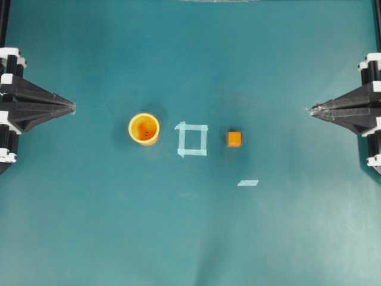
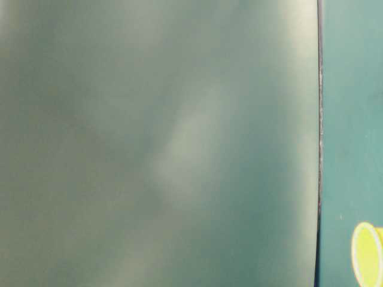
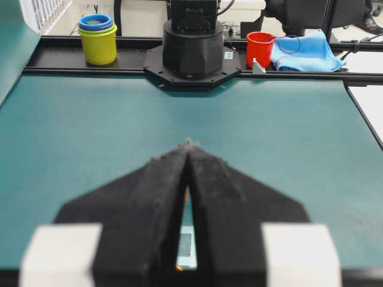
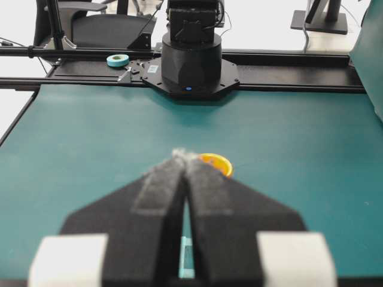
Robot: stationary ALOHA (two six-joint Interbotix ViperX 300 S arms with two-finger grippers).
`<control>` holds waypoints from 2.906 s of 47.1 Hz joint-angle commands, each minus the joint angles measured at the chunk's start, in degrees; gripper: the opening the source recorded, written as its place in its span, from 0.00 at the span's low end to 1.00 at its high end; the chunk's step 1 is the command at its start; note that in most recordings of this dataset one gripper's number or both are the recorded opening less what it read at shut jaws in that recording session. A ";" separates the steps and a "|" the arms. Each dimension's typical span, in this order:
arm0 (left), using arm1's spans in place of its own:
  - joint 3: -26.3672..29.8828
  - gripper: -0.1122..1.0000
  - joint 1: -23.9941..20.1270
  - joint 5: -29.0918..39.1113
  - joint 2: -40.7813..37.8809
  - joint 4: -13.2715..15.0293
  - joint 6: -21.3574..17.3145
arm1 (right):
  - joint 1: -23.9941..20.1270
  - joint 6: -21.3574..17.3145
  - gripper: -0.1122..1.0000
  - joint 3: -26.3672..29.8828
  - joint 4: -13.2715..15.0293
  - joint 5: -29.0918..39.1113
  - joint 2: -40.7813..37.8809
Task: Move the cup backward with left arm.
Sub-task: 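Open the left gripper and start moving it toward the orange cup, then advance the open left gripper around the orange cup and close on it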
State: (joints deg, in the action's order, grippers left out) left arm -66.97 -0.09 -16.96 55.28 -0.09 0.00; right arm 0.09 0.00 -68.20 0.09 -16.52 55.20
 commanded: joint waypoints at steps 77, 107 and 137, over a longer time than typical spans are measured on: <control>-7.12 0.76 -3.69 -15.47 -31.90 -0.35 0.18 | -0.18 -0.35 0.10 3.34 -0.18 2.64 -1.14; 1.76 0.77 -2.11 -21.88 -55.02 -0.44 -0.44 | -0.26 -0.44 0.10 3.60 -0.18 2.29 -0.97; 7.12 0.77 -3.34 -23.73 -59.41 -0.53 -1.23 | -0.18 -0.35 0.10 3.43 -0.09 2.64 -1.14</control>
State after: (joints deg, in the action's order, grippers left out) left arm -61.35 -4.13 -40.17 -4.22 -0.53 -1.23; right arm -0.09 -0.44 -66.36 0.09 -13.71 54.32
